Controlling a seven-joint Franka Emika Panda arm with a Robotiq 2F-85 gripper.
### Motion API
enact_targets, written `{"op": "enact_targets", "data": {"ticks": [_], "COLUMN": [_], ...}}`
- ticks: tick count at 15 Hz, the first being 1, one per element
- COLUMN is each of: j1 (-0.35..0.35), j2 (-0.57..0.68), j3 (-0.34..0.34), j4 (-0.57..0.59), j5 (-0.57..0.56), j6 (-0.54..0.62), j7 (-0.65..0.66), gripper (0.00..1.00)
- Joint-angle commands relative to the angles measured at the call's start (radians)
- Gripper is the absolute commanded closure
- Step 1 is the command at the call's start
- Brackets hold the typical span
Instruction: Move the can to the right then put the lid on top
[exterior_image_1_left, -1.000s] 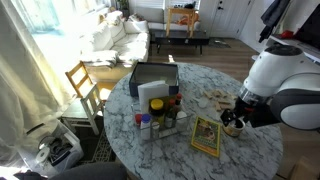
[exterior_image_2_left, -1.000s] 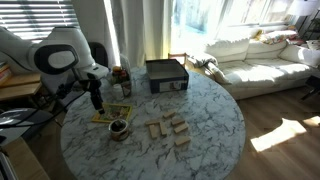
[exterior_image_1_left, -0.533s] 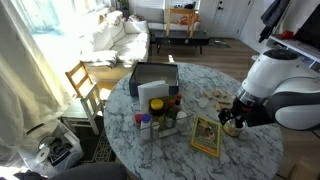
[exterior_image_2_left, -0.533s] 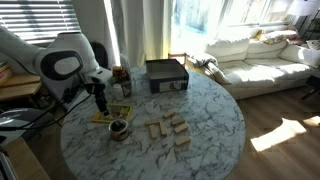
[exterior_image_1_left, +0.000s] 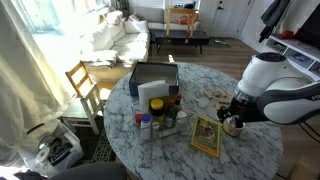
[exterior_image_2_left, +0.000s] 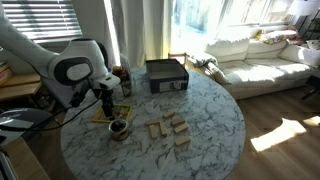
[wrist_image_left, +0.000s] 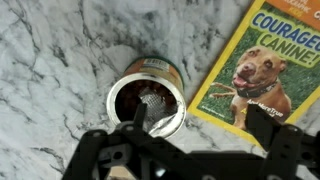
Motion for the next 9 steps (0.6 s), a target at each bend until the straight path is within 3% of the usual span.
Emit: {"op": "enact_targets", "data": {"ticks": [1,4,5,7,9], "j1": [0.026,0.042,0.046,0.055,0.065], "j2": [0.101,0.146,0.154,0.173,0.187], "j3": [-0.053,-0.084,-0.089,-0.102,-0.112], "j4": [0.052,0.075,0.08,0.09,0.099], "j5": [-0.017,0.001,0.019,0.033,0.045], "j6": [0.036,0.05,0.053,0.06,0.063], "j7": [0.03,0.02,0.01,0.002,-0.003], "gripper": [0.01,0.11,0.26,0.45,0.59]}}
